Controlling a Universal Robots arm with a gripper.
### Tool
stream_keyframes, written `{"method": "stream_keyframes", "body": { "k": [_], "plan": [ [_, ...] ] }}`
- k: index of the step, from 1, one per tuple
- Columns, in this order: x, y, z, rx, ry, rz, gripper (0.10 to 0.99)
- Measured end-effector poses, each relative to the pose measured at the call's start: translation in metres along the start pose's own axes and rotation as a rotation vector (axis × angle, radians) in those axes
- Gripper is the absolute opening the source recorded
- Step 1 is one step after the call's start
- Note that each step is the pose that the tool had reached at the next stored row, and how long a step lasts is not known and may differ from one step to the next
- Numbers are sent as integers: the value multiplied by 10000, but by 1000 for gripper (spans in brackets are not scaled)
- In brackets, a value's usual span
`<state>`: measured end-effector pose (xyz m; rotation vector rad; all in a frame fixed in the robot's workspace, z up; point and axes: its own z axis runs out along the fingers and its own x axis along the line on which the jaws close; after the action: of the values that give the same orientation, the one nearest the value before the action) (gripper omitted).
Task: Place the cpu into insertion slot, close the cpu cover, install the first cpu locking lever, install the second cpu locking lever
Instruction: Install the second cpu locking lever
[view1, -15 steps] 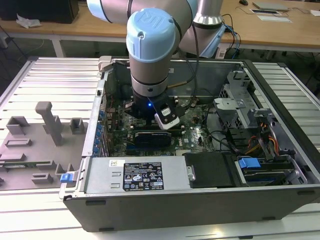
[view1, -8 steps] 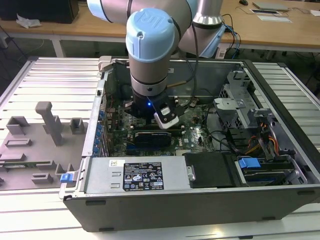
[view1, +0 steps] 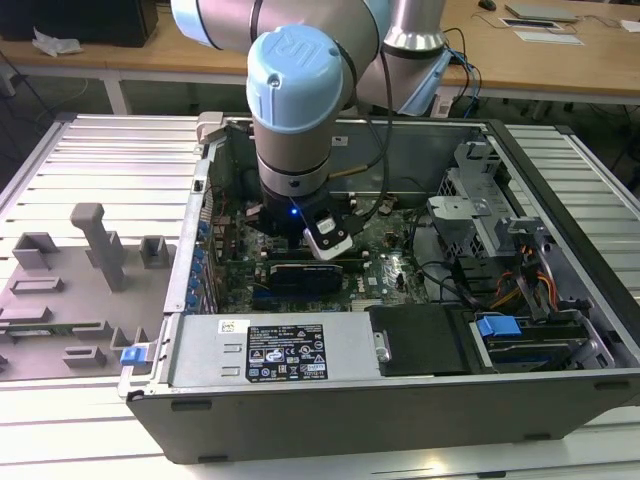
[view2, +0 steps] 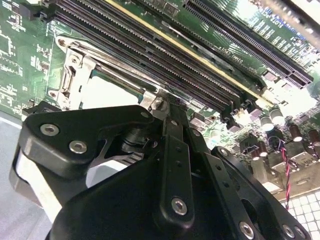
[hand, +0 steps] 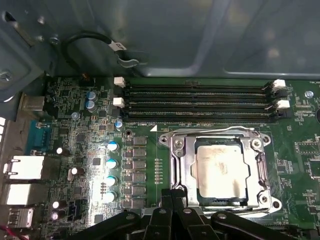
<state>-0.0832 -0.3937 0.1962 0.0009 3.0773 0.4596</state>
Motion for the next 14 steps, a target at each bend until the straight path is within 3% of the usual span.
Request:
{"method": "stream_keyframes", "body": {
  "k": [2, 3, 6, 8, 10, 14],
  "plan": [
    [-1, 8, -23, 10, -3, -1, 106],
    [-3, 24, -76, 34, -2, -1, 106],
    [-12, 52, -164, 187, -4, -4, 106],
    [-28, 55, -177, 515, -1, 6, 106],
    [-76, 55, -175, 693, -9, 49, 106],
    [-225, 54, -171, 753, -6, 85, 106]
  ]
}}
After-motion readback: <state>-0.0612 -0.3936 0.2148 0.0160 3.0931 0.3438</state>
